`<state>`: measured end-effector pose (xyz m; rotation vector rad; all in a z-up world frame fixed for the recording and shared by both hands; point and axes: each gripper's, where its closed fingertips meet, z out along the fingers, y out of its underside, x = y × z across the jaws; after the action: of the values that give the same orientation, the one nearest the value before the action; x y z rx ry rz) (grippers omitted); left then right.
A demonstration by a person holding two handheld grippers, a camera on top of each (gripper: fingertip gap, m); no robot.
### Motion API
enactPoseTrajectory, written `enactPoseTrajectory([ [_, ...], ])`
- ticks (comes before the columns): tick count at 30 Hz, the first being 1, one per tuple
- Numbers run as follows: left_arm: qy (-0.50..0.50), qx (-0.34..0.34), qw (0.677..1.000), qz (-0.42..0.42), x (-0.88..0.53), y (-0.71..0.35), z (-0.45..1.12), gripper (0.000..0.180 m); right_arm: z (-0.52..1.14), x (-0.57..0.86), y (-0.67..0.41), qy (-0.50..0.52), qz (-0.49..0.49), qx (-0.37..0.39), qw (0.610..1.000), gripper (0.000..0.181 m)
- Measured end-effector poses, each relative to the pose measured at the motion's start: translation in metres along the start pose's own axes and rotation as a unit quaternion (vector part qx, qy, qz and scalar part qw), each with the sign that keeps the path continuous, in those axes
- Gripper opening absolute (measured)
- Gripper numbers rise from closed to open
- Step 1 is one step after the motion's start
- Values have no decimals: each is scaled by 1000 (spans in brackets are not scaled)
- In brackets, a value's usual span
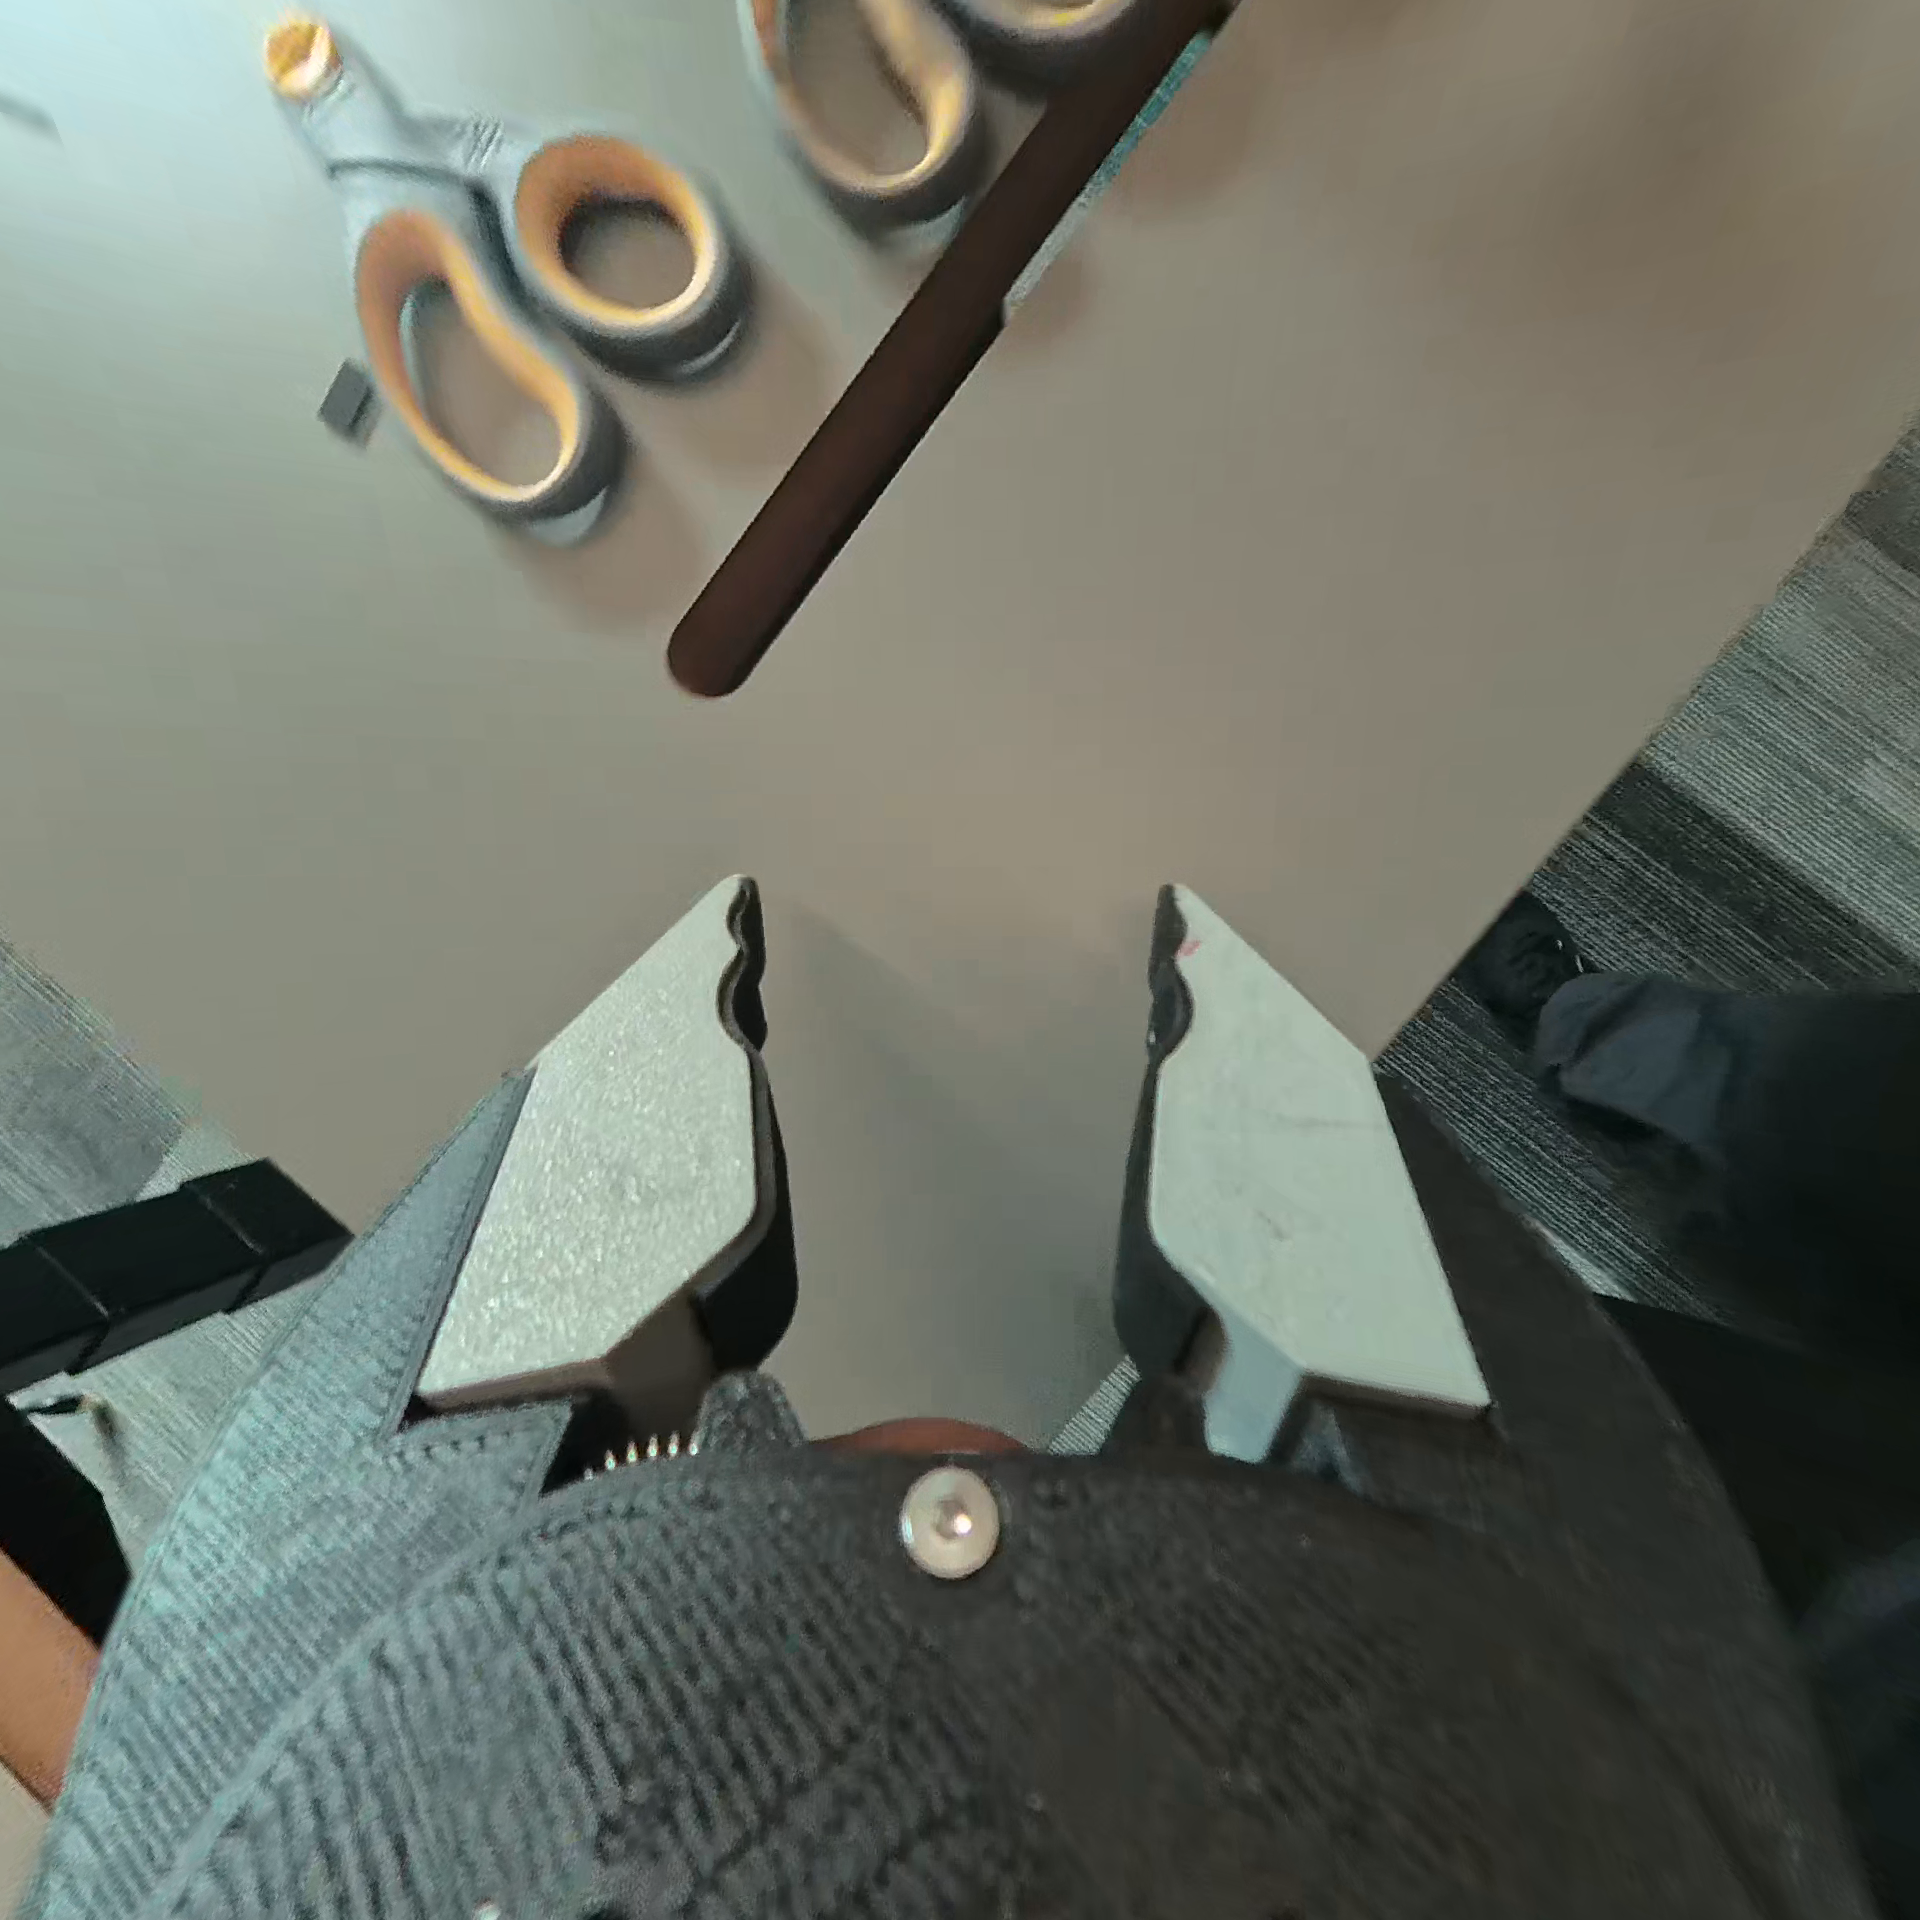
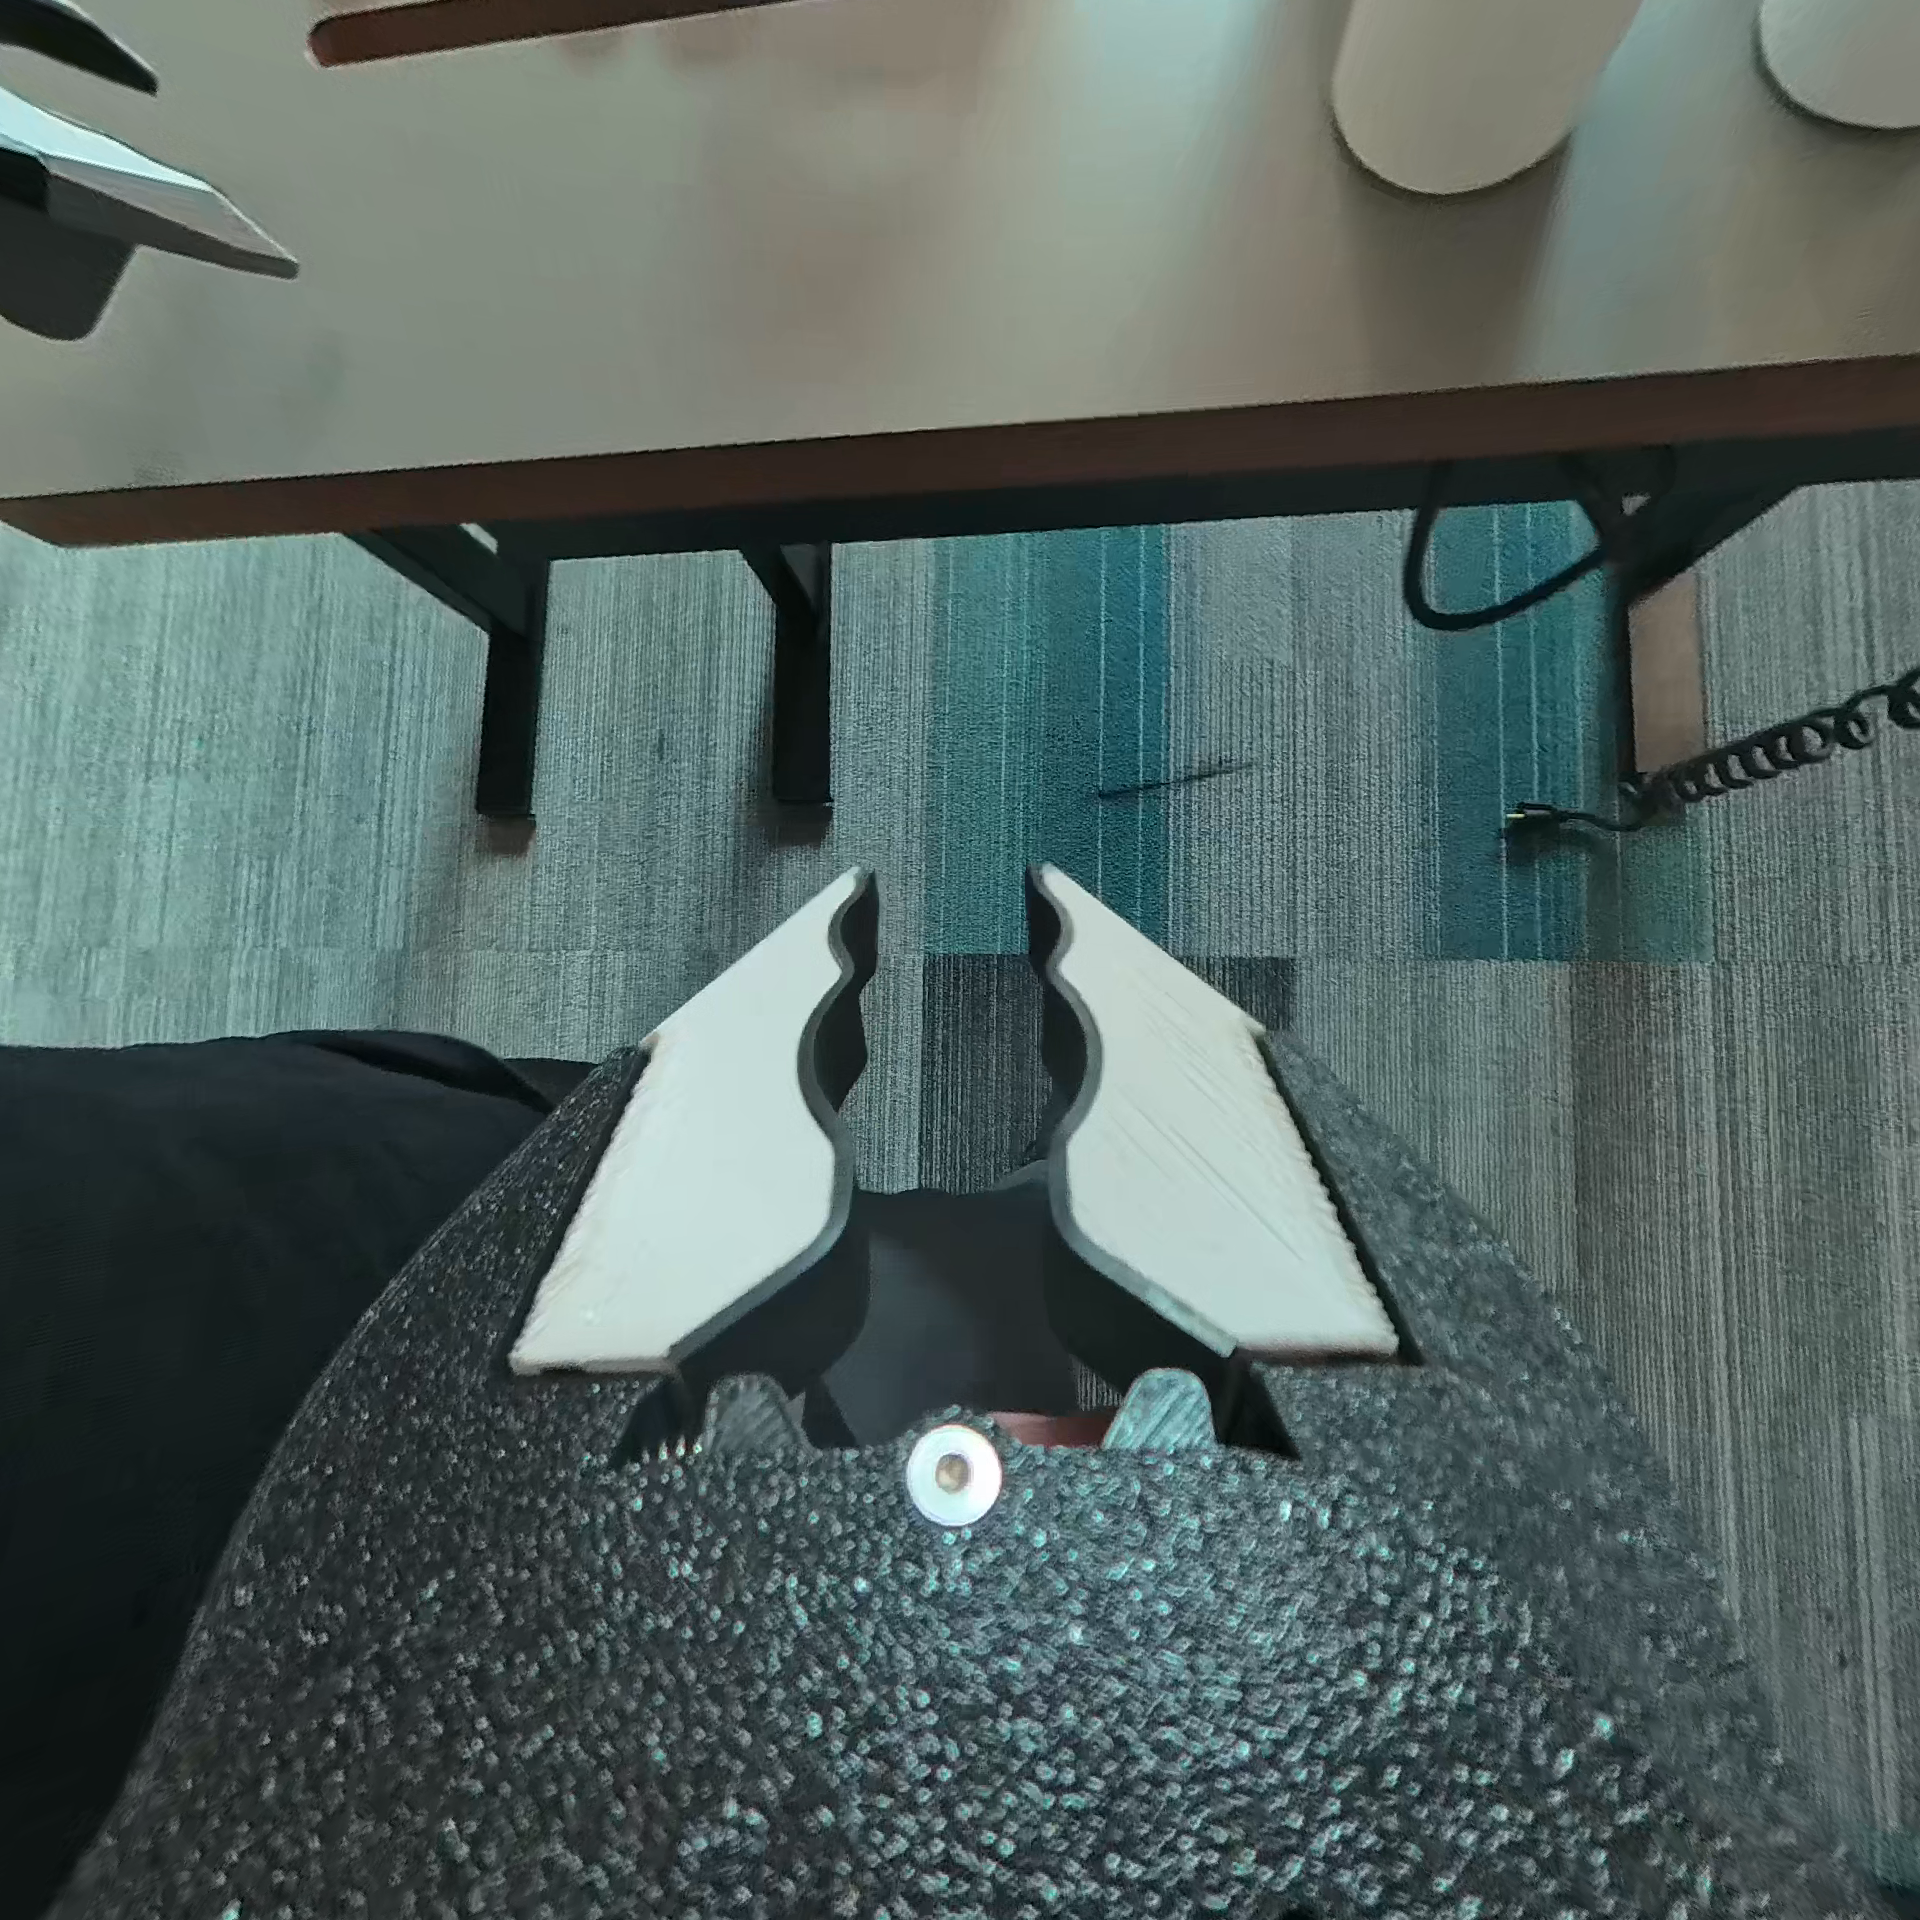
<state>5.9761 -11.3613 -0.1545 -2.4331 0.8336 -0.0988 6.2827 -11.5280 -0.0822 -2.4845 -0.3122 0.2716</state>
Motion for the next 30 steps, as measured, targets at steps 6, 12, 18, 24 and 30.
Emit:
enactPoseTrajectory([
  [6, 3, -6, 999, -39, -12, 24, -1, 72, 21, -36, -28, -33, -51, 1, 998, 30],
  [12, 6, -12, 996, -83, -15, 41, 3, 70, 58, -72, -69, -96, -142, -5, 985, 31],
  [18, -3, -29, 992, -126, -26, 51, -10, 66, 126, -118, -139, -205, -235, 20, 950, 30],
  [24, -29, -122, 973, -194, -34, 94, -43, 65, 185, -166, -221, -307, -285, 27, 908, 31],
  [30, -80, -142, 940, -298, -41, 131, -80, 63, 223, -202, -265, -361, -296, 18, 884, 30],
])
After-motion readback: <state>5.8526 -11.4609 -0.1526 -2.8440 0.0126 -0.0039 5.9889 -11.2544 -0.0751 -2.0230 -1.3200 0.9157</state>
